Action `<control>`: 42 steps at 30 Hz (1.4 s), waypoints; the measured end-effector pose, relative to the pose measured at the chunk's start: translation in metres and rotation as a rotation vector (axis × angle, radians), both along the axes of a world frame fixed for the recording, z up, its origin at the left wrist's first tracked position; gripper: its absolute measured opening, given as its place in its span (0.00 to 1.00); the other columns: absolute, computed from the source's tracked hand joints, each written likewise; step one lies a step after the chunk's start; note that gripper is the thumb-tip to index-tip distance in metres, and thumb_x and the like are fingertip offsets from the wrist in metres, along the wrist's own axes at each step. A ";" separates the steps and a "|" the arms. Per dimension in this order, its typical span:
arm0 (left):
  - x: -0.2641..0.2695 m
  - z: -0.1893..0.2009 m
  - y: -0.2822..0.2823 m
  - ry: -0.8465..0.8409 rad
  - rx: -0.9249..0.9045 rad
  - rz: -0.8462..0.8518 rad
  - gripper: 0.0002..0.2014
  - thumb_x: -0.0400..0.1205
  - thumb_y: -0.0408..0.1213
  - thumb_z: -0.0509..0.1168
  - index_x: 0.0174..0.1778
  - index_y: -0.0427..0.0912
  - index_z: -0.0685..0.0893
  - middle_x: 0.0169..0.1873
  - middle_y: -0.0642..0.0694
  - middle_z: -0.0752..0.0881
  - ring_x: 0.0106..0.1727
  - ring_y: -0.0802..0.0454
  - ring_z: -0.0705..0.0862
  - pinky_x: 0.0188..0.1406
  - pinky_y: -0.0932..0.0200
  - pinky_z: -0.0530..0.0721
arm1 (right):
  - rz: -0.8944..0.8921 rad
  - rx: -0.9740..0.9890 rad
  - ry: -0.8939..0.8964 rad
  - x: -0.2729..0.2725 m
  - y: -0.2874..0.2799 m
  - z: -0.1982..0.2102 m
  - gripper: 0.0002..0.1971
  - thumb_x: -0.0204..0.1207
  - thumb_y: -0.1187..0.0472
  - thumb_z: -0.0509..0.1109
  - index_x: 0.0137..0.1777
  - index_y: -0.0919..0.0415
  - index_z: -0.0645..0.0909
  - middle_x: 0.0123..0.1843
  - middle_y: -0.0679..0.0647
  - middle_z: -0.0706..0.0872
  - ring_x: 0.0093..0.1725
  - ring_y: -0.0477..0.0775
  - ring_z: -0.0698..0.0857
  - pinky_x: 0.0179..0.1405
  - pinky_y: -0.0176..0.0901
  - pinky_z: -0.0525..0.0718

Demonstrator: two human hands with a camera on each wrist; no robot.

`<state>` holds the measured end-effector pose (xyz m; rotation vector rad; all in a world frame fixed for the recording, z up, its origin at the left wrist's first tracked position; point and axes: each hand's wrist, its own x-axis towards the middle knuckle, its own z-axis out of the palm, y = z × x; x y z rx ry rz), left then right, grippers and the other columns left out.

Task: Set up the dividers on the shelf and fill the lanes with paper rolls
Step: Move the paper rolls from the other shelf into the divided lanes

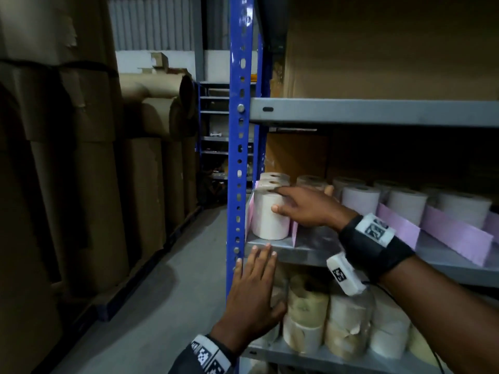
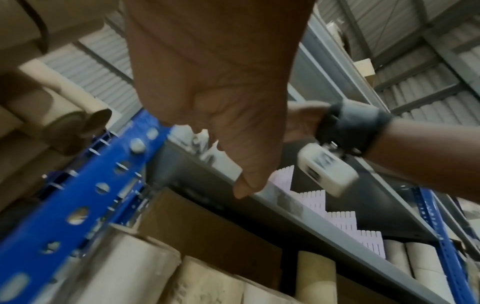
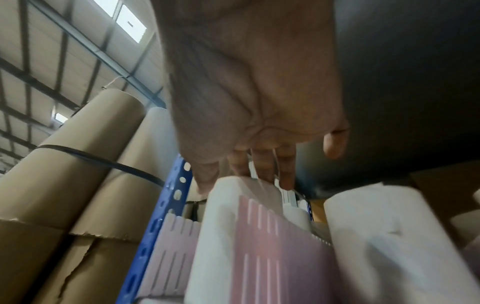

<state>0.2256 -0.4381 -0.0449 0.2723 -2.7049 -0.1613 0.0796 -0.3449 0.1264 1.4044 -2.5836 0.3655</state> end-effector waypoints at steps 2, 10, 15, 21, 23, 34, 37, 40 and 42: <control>0.018 -0.002 0.000 0.040 0.069 0.015 0.43 0.84 0.62 0.56 0.90 0.52 0.42 0.88 0.55 0.33 0.89 0.51 0.34 0.86 0.50 0.36 | 0.041 -0.135 0.038 0.017 0.023 -0.014 0.28 0.80 0.37 0.63 0.78 0.46 0.71 0.79 0.49 0.74 0.78 0.55 0.71 0.75 0.61 0.69; 0.092 -0.036 0.059 0.202 0.460 -0.022 0.37 0.85 0.51 0.66 0.88 0.46 0.60 0.88 0.51 0.60 0.88 0.56 0.56 0.85 0.63 0.55 | -0.041 -0.324 0.155 0.131 0.141 -0.117 0.27 0.74 0.30 0.59 0.68 0.39 0.80 0.73 0.38 0.79 0.73 0.44 0.75 0.63 0.54 0.73; 0.129 -0.064 0.134 0.185 0.584 -0.155 0.31 0.84 0.47 0.69 0.84 0.46 0.70 0.82 0.50 0.71 0.83 0.53 0.68 0.80 0.51 0.70 | -0.184 -0.303 -0.014 0.173 0.223 -0.173 0.21 0.76 0.38 0.69 0.65 0.46 0.84 0.65 0.42 0.85 0.66 0.48 0.81 0.62 0.50 0.79; 0.148 -0.081 0.209 0.112 0.597 -0.292 0.23 0.84 0.47 0.69 0.76 0.49 0.79 0.74 0.53 0.80 0.75 0.54 0.77 0.72 0.56 0.77 | -0.373 -0.191 -0.143 0.188 0.320 -0.216 0.21 0.76 0.40 0.71 0.66 0.47 0.84 0.65 0.42 0.85 0.65 0.46 0.82 0.63 0.39 0.79; 0.141 -0.078 0.225 0.093 0.604 -0.321 0.20 0.84 0.46 0.70 0.73 0.48 0.81 0.71 0.53 0.82 0.73 0.53 0.79 0.69 0.56 0.79 | -0.435 -0.204 -0.172 0.187 0.346 -0.222 0.22 0.76 0.40 0.71 0.65 0.49 0.85 0.64 0.43 0.86 0.64 0.47 0.83 0.64 0.43 0.81; 0.013 -0.036 0.395 0.151 0.676 -0.588 0.14 0.83 0.52 0.66 0.61 0.55 0.88 0.53 0.63 0.90 0.55 0.68 0.85 0.54 0.60 0.85 | -0.747 -0.346 -0.105 0.123 0.553 -0.214 0.20 0.74 0.39 0.71 0.63 0.46 0.85 0.49 0.39 0.90 0.48 0.40 0.88 0.48 0.42 0.87; -0.031 -0.029 0.450 0.152 0.723 -0.623 0.13 0.82 0.53 0.67 0.57 0.55 0.90 0.49 0.66 0.91 0.52 0.71 0.86 0.53 0.60 0.86 | -0.794 -0.429 -0.025 0.100 0.611 -0.201 0.25 0.73 0.31 0.64 0.60 0.45 0.85 0.45 0.36 0.88 0.44 0.35 0.87 0.45 0.41 0.87; -0.069 -0.016 0.497 0.142 0.746 -0.678 0.14 0.81 0.53 0.68 0.59 0.54 0.90 0.50 0.64 0.91 0.52 0.68 0.87 0.54 0.55 0.88 | -0.838 -0.500 0.041 0.079 0.657 -0.184 0.29 0.72 0.28 0.61 0.63 0.44 0.85 0.48 0.34 0.88 0.47 0.33 0.86 0.47 0.33 0.84; -0.091 -0.005 0.525 0.157 0.751 -0.712 0.15 0.80 0.54 0.66 0.58 0.55 0.90 0.50 0.64 0.91 0.52 0.68 0.87 0.54 0.56 0.88 | -0.853 -0.538 0.059 0.062 0.680 -0.170 0.29 0.72 0.28 0.62 0.64 0.44 0.84 0.52 0.35 0.89 0.51 0.32 0.85 0.48 0.22 0.78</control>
